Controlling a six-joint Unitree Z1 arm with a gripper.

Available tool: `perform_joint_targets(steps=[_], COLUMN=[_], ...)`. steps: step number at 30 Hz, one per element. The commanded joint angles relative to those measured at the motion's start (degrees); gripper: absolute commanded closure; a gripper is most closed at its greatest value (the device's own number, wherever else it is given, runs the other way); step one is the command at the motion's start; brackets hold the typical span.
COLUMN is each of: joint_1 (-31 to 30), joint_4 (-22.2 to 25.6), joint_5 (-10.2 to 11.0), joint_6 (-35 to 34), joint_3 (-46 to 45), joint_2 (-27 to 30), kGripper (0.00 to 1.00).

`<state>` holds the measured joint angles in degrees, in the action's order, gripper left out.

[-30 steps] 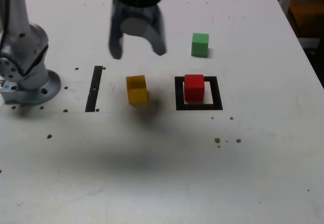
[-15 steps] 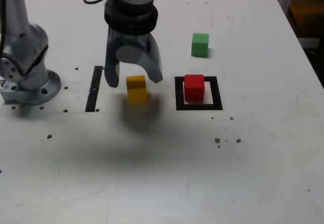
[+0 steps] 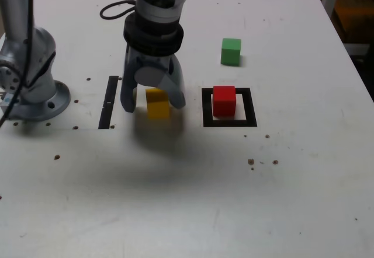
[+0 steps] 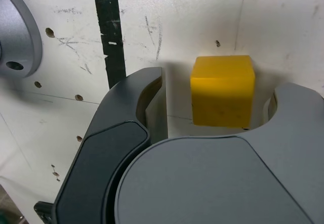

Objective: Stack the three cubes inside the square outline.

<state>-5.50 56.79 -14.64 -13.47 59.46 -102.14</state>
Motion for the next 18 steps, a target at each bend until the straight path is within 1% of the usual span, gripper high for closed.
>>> perform_joint_targets(steps=[1,6,10,12,14,18], joint_1=[0.0,0.0,0.0,0.0,0.0,0.0], joint_4=[-0.6,-2.2,-4.2,-5.3,-6.7,-8.9], joint_5=[-0.3,-0.5,-1.0,-1.2,-1.1,-0.2], joint_6=[0.3,0.6,0.6,0.6,0.7,0.8], joint_3=[-0.5,-1.7,-3.2,-3.9,-4.3,-4.3], joint_2=[-0.5,-0.9,-1.0,-1.0,-1.0,-0.8], kGripper=[0.26,0.3,0.36,0.43,0.53,0.7])
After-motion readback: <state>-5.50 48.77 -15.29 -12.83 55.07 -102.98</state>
